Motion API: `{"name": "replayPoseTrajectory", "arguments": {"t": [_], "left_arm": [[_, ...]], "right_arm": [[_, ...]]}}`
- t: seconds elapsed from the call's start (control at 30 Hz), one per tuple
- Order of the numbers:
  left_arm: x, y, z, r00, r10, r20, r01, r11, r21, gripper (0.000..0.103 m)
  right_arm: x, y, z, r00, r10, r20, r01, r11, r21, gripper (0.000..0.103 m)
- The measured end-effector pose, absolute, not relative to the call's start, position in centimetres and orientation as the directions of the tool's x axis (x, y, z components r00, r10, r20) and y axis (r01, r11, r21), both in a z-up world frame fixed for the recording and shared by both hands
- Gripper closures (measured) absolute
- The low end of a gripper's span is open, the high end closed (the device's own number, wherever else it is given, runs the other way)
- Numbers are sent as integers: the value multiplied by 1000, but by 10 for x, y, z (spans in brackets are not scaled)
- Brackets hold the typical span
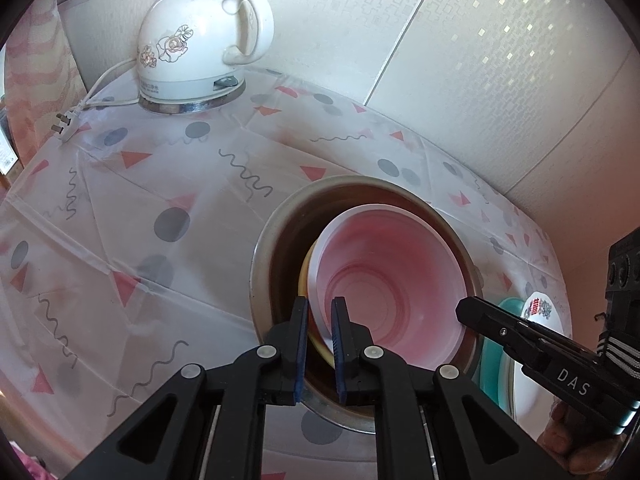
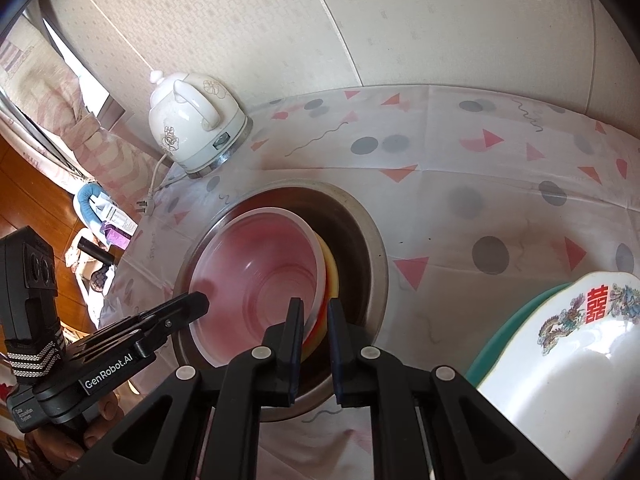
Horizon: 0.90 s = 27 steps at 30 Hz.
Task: Organize plates and bowls
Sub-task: 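Grasp the steel bowl's rim with both grippers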
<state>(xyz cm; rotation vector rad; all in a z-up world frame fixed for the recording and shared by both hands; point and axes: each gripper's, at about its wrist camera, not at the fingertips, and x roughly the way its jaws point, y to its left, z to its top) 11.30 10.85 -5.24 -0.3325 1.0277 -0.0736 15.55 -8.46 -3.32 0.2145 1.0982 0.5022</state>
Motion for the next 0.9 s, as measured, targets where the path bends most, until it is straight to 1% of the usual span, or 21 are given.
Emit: {"name": "replayPoseTrajectory", "arguments": {"t": [0.2, 0.33, 0.43, 0.57, 0.9], "left_arm": [[109, 107, -52, 531, -198, -824, -85, 955, -285, 90], [108, 108, -50, 540, -197, -818, -82, 955, -284, 84], [108, 106, -49, 548, -191, -815, -75, 959, -275, 84], [106, 101, -47, 570, -140, -810, -64, 975, -213, 84], [102, 103, -43, 579, -133, -804, -74, 974, -215, 84]], "right_arm": [[154, -89, -35, 353, 501, -790, -262, 864, 430, 86], [154, -92, -34, 359, 507, -784, -253, 861, 441, 85], [153, -91, -33, 370, 490, -789, -262, 870, 417, 85], [153, -90, -34, 376, 482, -791, -264, 874, 407, 85], [151, -95, -32, 378, 498, -781, -245, 867, 434, 84]]}}
